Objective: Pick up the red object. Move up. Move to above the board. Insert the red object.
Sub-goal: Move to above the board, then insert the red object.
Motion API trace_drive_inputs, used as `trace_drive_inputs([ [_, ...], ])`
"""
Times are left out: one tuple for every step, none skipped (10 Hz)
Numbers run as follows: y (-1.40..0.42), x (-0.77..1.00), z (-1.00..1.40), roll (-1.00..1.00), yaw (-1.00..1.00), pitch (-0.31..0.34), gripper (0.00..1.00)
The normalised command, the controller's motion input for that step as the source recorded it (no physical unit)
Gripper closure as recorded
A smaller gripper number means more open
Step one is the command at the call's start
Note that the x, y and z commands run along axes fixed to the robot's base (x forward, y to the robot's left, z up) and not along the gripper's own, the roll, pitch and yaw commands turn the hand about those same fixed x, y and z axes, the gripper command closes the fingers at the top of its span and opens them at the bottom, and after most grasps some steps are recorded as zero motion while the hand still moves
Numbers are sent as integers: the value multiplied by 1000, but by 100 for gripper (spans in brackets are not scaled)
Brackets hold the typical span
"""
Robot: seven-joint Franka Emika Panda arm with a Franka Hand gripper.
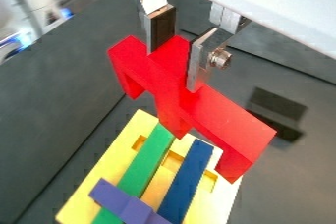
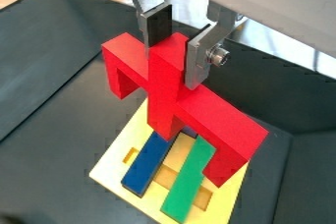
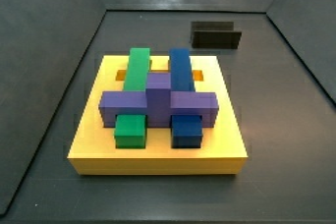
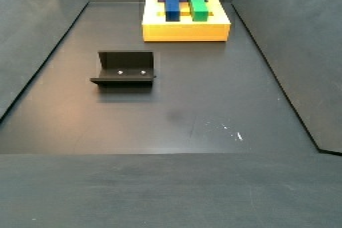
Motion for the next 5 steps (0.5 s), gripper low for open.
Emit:
trace_drive_inputs([
  [-36, 76, 26, 107, 726, 197, 100],
  [-37, 83, 28, 104, 467, 187, 100],
  [-37, 88, 29, 100, 238, 167, 100],
  [0, 31, 0, -1, 0, 0, 100],
  [-80, 134, -114, -31, 0, -10, 100],
])
